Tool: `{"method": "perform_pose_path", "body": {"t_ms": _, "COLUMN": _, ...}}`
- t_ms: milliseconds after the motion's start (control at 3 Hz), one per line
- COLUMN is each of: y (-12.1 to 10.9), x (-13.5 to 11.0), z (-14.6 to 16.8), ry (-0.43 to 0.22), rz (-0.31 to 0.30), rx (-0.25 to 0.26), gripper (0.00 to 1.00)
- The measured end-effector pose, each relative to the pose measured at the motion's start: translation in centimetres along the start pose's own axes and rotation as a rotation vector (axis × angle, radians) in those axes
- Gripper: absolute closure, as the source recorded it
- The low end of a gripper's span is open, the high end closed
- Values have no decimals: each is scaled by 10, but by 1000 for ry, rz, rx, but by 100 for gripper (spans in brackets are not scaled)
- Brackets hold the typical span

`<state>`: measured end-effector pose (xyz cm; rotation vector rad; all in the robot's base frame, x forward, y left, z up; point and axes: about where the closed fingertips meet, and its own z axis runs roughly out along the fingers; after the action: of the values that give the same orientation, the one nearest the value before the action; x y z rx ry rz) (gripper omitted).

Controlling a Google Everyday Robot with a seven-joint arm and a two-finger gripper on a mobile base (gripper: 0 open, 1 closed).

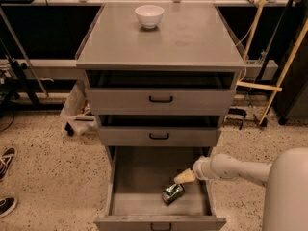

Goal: Pick green can from bottom drawer and place on counter

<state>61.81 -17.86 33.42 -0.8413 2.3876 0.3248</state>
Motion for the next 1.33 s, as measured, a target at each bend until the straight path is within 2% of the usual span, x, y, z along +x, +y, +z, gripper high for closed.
{"method": "perform_pose_path", "body": {"t_ms": 333, "y": 0, "x": 0, "z": 0, "ry": 0, "rz": 0, "rx": 0, "gripper": 0}}
{"method": "perform_pose_path", "body": {"t_ms": 667, "y": 1, "x": 6, "z": 15, "ry": 11, "rz": 26, "rx": -34, "gripper": 0}}
{"method": "perform_pose_path", "body": {"t_ms": 1000, "y": 2, "x": 24, "z": 57, "ry": 30, "rz": 92, "rx": -82, "gripper": 0}}
{"method": "perform_pose_path", "body": {"t_ms": 1333, "y": 18, "x": 72, "z": 127, "ry": 54, "rz": 183, "rx": -116, "gripper": 0}}
